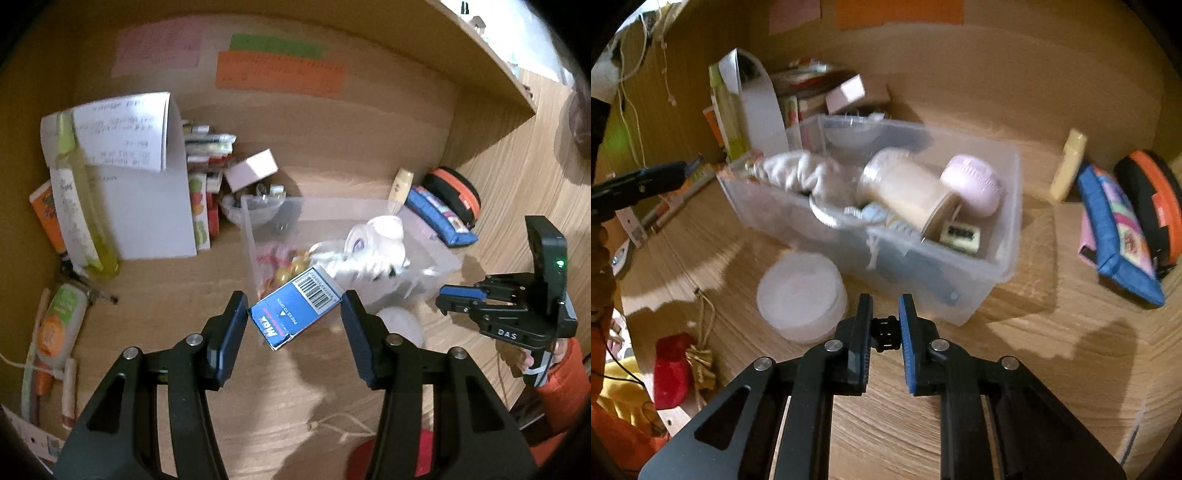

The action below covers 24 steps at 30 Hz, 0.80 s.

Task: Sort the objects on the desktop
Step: 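Carry the blue box and hair clip over the clear box and release both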

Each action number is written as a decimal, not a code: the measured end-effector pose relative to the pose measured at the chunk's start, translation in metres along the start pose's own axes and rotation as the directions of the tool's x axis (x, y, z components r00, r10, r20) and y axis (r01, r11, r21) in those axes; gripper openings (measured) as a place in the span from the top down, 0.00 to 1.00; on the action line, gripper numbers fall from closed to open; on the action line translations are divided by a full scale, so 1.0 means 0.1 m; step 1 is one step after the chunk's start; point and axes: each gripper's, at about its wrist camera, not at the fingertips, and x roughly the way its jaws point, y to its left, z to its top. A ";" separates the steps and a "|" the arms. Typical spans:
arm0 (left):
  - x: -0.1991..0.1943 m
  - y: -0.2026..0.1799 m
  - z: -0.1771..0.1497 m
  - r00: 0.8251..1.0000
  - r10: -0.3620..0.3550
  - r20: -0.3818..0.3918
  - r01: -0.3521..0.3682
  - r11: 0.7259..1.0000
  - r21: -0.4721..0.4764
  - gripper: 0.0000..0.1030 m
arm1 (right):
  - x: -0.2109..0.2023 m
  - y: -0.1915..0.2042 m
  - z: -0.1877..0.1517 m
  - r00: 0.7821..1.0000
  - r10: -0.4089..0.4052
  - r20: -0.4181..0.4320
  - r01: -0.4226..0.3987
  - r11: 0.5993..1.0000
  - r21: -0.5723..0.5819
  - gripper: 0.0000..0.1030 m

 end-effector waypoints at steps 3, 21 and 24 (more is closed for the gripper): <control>0.00 -0.01 0.11 1.000 -0.011 0.027 0.011 1.000 0.006 0.50 | -0.16 0.01 0.07 0.999 -0.010 0.044 0.010 1.000 -0.012 0.87; 0.67 -0.07 0.16 0.996 -0.006 -0.084 0.007 1.000 0.016 0.50 | -0.03 -0.28 0.36 0.993 -0.081 0.082 0.079 0.996 0.036 0.87; 0.69 -0.08 0.14 0.995 -0.005 -0.100 0.007 1.000 0.021 0.50 | 0.00 -0.24 0.34 0.991 -0.111 0.081 0.110 0.994 0.020 0.87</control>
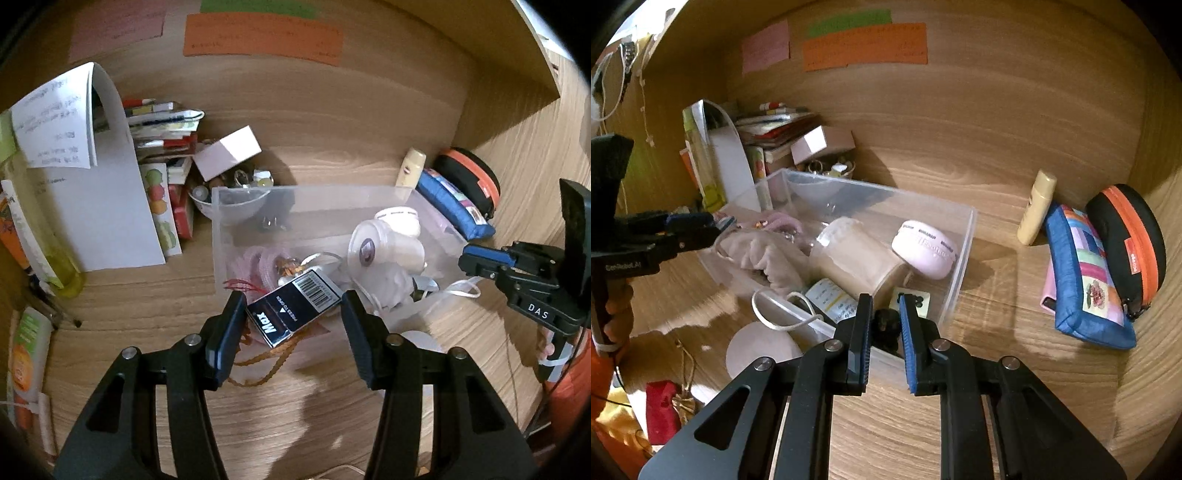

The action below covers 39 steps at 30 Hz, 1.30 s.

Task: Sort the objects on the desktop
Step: 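Carry the blue box and hair clip over the clear box and release both, then move the left gripper to the red velvet pouch while the right grasps the white round tub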

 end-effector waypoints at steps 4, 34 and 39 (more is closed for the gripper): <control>-0.06 -0.02 -0.01 1.000 0.011 0.001 -0.011 1.000 0.000 0.45 | -0.04 0.07 -0.01 1.000 -0.021 0.004 0.021 0.999 -0.027 0.80; -0.54 -0.56 -1.15 0.977 -0.054 -0.209 0.091 0.981 0.170 0.09 | 0.06 0.60 -0.46 0.986 0.093 -0.137 -0.098 0.995 -0.034 0.30; -0.30 -0.47 -1.23 0.952 -0.103 -0.289 0.131 0.988 0.078 0.08 | 0.24 0.68 -0.46 0.973 0.134 -0.189 -0.137 0.991 -0.004 0.26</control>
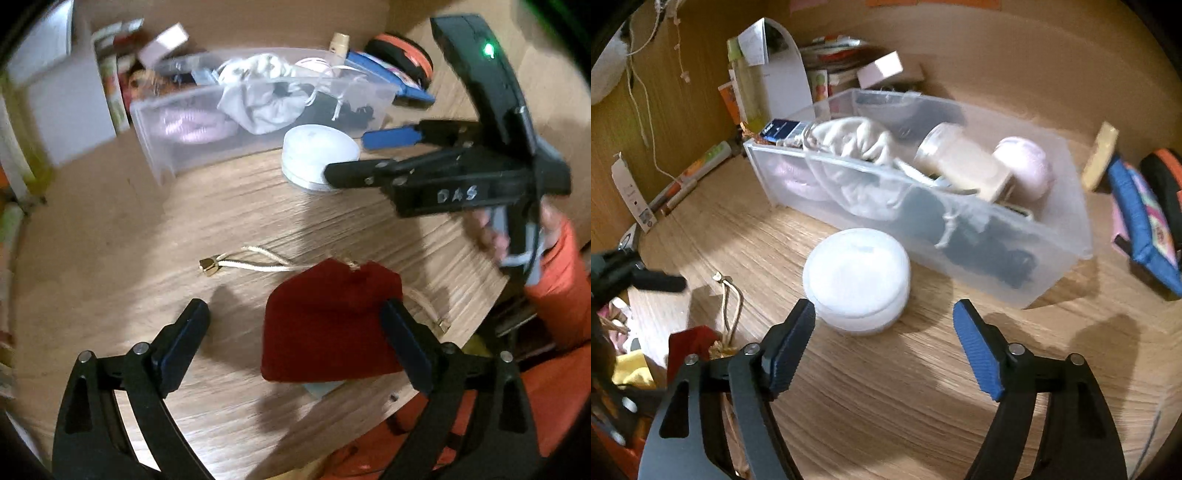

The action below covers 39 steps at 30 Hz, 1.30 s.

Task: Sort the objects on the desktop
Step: 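Move the left gripper to the red velvet pouch while the right grasps the white round tub, then lower the white tub into the clear box with the right gripper while the left grasps the red pouch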

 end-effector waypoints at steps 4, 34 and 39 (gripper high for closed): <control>0.01 0.06 -0.02 0.998 0.043 0.055 -0.041 0.998 -0.041 0.10 | 0.14 0.07 0.08 1.000 0.020 -0.023 -0.020 1.000 -0.004 0.26; -0.38 0.07 0.18 0.965 0.119 0.234 -0.104 0.992 -0.076 0.94 | -0.42 -0.01 -0.08 0.993 0.049 0.111 -0.053 0.998 0.034 0.39; -0.41 0.03 0.27 0.968 0.107 0.229 -0.096 0.994 -0.056 0.94 | -0.64 -0.06 -0.11 0.988 0.027 0.154 -0.033 0.999 0.039 0.39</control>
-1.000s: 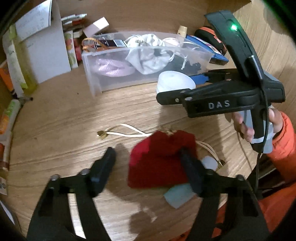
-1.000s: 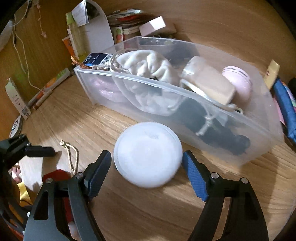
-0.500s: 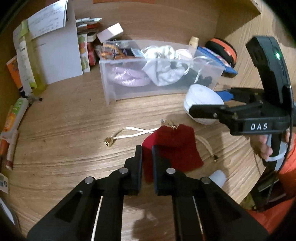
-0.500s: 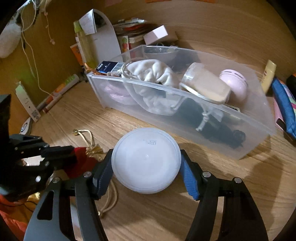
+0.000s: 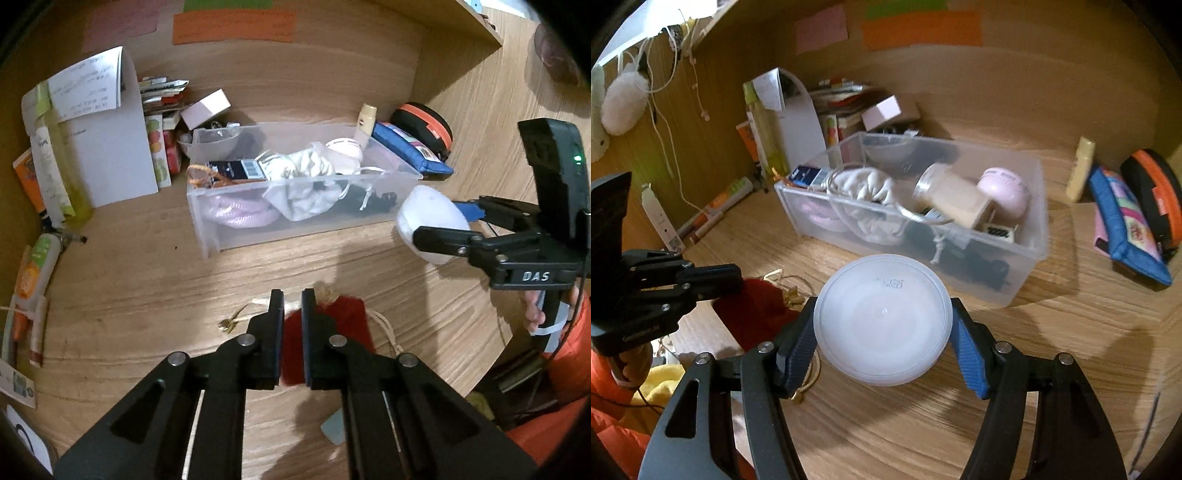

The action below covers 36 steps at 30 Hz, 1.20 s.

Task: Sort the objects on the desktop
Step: 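Lower the white tub into the clear box with the right gripper while the left grasps the red pouch, then grasp the mint-green tube with the right gripper while the left lifts the red pouch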

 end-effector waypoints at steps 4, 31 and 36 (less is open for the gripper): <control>-0.02 -0.05 0.07 1.000 0.000 0.011 0.000 1.000 0.021 0.94 | -0.17 -0.05 0.03 0.999 -0.030 0.039 0.030 1.000 -0.005 0.39; 0.75 -0.16 -0.04 0.978 0.031 -0.207 -0.020 0.998 0.056 0.06 | 0.48 -0.60 0.62 0.993 -0.121 -0.003 0.121 0.992 0.038 0.39; 0.70 -0.18 -0.06 0.981 0.083 -0.175 -0.069 0.994 0.084 0.26 | 0.43 -0.61 0.63 0.993 -0.119 -0.014 0.120 0.991 0.058 0.38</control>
